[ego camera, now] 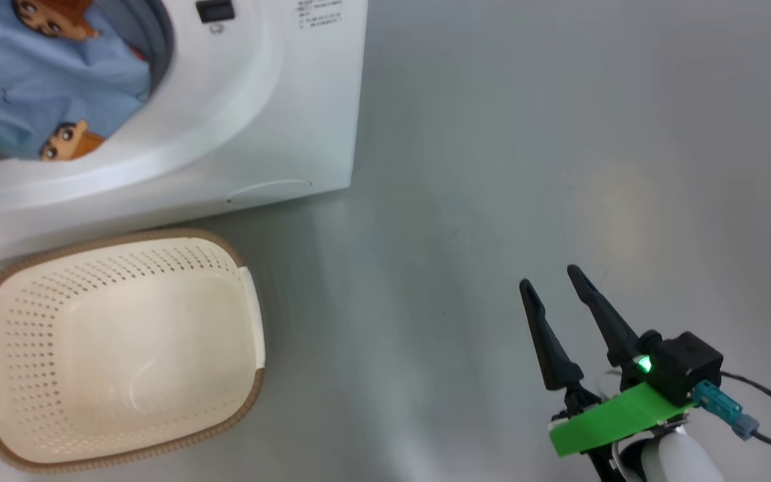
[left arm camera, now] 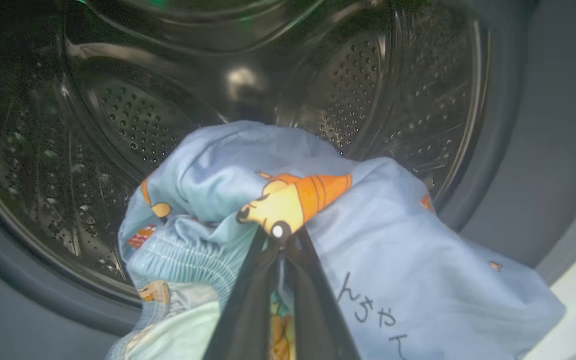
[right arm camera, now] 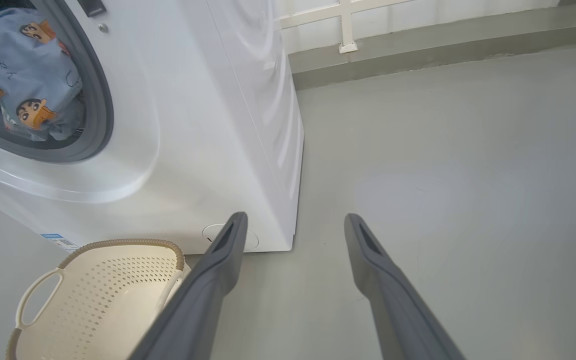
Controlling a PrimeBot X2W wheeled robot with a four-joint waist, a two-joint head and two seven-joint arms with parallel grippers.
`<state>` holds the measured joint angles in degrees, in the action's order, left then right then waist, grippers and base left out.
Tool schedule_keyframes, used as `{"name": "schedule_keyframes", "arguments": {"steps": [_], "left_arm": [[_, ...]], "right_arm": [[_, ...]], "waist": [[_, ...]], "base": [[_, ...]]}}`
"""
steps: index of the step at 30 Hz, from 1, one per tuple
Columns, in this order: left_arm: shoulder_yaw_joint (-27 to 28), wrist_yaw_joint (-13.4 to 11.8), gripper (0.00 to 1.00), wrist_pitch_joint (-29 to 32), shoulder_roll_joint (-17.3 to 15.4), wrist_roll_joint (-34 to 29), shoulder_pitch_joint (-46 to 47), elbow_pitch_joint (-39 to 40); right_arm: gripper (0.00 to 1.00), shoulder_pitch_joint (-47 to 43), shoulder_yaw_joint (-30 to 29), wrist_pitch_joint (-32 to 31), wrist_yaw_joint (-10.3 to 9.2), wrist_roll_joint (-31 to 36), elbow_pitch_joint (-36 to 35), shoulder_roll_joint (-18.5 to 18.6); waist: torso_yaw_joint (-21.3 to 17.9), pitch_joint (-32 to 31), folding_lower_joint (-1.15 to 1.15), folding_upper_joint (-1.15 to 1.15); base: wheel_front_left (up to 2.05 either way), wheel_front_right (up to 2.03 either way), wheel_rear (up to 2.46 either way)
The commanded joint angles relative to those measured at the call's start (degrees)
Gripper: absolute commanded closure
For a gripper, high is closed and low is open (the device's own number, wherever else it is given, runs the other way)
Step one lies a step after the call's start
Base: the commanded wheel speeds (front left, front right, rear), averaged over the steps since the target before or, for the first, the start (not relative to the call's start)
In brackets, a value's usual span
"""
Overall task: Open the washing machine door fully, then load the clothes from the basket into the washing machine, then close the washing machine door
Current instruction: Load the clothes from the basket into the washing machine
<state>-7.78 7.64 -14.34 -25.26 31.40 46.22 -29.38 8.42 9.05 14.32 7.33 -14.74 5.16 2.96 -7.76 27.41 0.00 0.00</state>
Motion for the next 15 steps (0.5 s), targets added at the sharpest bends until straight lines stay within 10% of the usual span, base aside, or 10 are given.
{"name": "schedule_keyframes", "arguments": {"steps": [1,15], "left_arm": [[0.76,-0.15,1.00,-0.01,-3.94,1.02,2.97,-0.17],[-12.03,-0.15,1.00,12.63,-8.82,7.41,20.81,-14.07]], "right_arm": [[0.00,0.68,1.94,0.68,0.16,-0.36,-1.44,-0.08],[0.00,2.42,3.99,0.68,0.16,-0.99,-2.18,-0.08]], "waist": [[-0.39,2.04,0.00,0.00],[-0.68,9.37,0.00,0.00]], "base": [[0.00,0.00,0.00],[0.00,0.00,0.00]]}}
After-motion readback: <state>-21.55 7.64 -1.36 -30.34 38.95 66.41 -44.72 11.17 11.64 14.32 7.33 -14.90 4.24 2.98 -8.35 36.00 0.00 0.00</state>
